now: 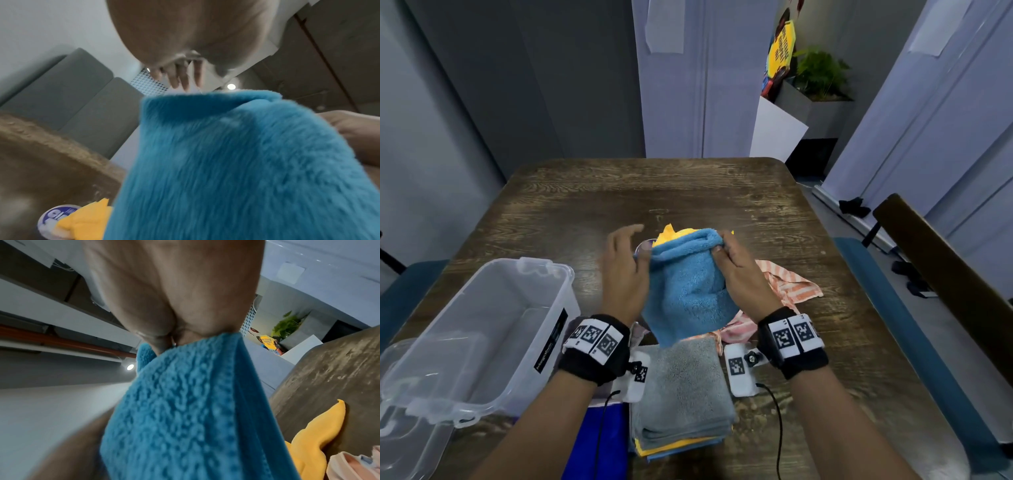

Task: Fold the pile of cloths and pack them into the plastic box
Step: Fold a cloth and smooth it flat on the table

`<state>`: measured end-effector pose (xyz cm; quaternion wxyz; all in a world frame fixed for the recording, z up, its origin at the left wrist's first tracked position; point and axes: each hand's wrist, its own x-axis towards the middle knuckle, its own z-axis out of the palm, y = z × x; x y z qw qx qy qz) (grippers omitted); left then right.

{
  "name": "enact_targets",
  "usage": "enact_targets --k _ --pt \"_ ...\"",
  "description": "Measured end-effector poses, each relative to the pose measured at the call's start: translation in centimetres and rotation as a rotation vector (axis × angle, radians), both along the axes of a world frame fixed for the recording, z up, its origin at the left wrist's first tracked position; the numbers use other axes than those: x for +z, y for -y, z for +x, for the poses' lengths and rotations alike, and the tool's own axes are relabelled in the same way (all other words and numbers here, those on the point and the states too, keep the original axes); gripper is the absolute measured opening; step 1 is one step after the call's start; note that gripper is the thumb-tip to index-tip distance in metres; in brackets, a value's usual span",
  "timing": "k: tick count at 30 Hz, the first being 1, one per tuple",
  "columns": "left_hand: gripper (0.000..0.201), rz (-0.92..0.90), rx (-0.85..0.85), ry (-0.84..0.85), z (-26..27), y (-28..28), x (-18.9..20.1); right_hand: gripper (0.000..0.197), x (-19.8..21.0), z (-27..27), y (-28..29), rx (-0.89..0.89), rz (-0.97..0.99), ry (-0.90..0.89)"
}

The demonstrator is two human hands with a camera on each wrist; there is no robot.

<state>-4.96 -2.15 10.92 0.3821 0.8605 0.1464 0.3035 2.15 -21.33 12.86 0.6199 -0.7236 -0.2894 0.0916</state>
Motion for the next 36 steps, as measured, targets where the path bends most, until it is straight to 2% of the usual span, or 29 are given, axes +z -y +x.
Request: enact_targets --k 3,6,9,13,16,18,20,24,26,29,30,32,34,36 --pt "0.045 0.06 -0.307 -0.004 0.4 1.7 0.7 0.019 0.6 -0.4 -0.6 0.134 0.022 -0.039" --pt "0.032 -0.037 -0.349 0.002 1.4 2.5 1.5 0.017 0.5 -0.5 -0.7 0.23 0.081 -0.231" --pt "0.045 0.002 -0.247 0.069 1.8 2.1 2.0 0.024 0.2 -0.3 0.0 0.283 0.016 -0.283" --pt "0.038 -0.082 -0.018 0.17 2.1 1.5 3.2 0.02 -0.7 0.6 0.9 0.263 -0.296 -0.076" --pt "0.039 -0.149 0.083 0.2 2.5 0.1 4.0 0.016 -1.3 1.1 1.9 0.207 -0.383 -0.065" --pt "0.042 -0.169 0.062 0.168 2.5 -0.7 4.3 0.016 -1.4 1.1 2.2 0.132 -0.33 -0.077" --pt "0.043 -0.188 -0.028 0.126 2.3 -1.0 4.2 0.021 -1.6 1.2 2.0 0.018 -0.205 -0.114" --pt "0.022 -0.193 -0.258 -0.029 1.8 -1.1 2.9 0.029 -1.4 1.4 1.6 -0.218 0.17 -0.363" --pt "0.027 -0.153 -0.238 -0.053 1.4 -1.2 1.7 0.025 -1.3 1.5 1.7 -0.273 0.253 -0.4" --pt "0.031 -0.234 -0.22 -0.012 1.0 -0.1 0.7 0.015 -1.8 1.7 1.4 -0.339 0.359 -0.43" --pt "0.035 -0.238 -0.2 0.009 0.9 0.2 0.5 0.017 -2.1 1.6 1.4 -0.346 0.37 -0.434" --pt "0.04 -0.226 -0.164 0.029 0.7 0.8 0.3 0.043 -3.2 1.1 1.2 -0.29 0.331 -0.449" --pt "0.035 -0.244 -0.162 0.034 0.5 1.2 0.4 0.066 -4.6 0.1 0.6 -0.188 0.299 -0.512" --pt "0.03 -0.272 -0.173 0.04 0.1 1.6 0.7 0.073 -6.2 -1.0 -0.1 -0.116 0.246 -0.532"
